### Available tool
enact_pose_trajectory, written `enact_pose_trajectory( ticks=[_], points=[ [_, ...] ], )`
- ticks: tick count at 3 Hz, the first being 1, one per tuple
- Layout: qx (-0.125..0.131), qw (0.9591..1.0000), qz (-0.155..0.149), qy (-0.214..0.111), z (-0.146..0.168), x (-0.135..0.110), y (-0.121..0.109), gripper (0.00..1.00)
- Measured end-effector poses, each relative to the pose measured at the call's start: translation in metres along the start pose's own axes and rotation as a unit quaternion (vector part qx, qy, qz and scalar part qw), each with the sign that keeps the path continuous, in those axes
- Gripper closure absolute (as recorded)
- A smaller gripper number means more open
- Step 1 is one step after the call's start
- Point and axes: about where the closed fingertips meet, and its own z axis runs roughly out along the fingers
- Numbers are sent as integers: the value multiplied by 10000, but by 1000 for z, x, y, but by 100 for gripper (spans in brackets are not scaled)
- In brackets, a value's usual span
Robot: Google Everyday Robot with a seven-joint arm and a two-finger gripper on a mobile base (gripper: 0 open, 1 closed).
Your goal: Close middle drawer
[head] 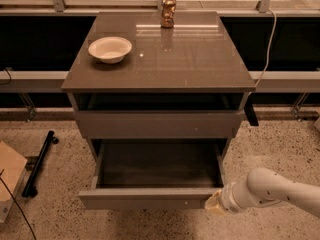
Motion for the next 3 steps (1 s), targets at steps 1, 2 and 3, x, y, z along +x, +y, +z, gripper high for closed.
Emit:
enact_pose_trajectory(
  ticks=[1,2,3],
  points=[
    [152,9997,23,-186,8,-5,-14,81],
    [380,9971,23,-665,16,-21,-49,51],
    [479,9951,10,-863,18,-29,-65,26]
  ],
)
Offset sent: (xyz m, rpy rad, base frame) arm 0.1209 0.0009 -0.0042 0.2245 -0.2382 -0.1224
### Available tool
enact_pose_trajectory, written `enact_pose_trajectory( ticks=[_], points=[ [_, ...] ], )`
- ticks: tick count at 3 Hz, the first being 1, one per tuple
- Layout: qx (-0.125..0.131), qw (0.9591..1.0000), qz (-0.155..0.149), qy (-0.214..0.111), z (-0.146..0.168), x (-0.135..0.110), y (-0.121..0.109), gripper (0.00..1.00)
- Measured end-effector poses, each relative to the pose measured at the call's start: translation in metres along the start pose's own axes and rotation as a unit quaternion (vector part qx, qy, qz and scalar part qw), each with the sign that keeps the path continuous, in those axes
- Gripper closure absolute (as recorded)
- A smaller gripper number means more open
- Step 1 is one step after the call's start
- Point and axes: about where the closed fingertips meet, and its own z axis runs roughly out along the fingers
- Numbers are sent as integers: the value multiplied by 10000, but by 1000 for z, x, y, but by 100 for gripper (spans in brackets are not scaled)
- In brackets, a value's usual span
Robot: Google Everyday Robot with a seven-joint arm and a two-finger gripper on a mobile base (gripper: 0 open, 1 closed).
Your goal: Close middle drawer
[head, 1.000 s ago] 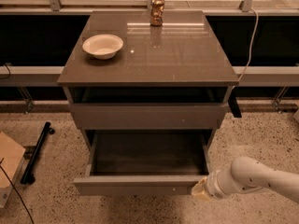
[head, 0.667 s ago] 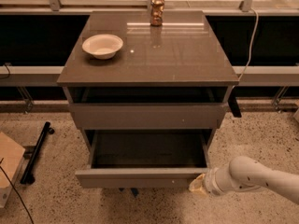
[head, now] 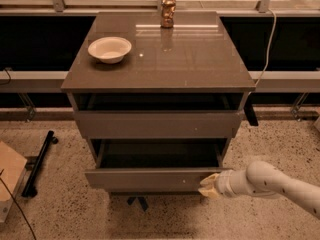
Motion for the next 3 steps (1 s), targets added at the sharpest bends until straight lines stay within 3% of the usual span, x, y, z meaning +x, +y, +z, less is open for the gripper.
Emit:
enact_pose_trajectory(
  ticks=[1,2,3],
  points=[
    [174,9994,-21,-300,5,-12,-26,3],
    [279,9985,-41,-478,8,-19,-42,0],
    [278,9985,-41,-478,8,-19,-42,0]
  ],
)
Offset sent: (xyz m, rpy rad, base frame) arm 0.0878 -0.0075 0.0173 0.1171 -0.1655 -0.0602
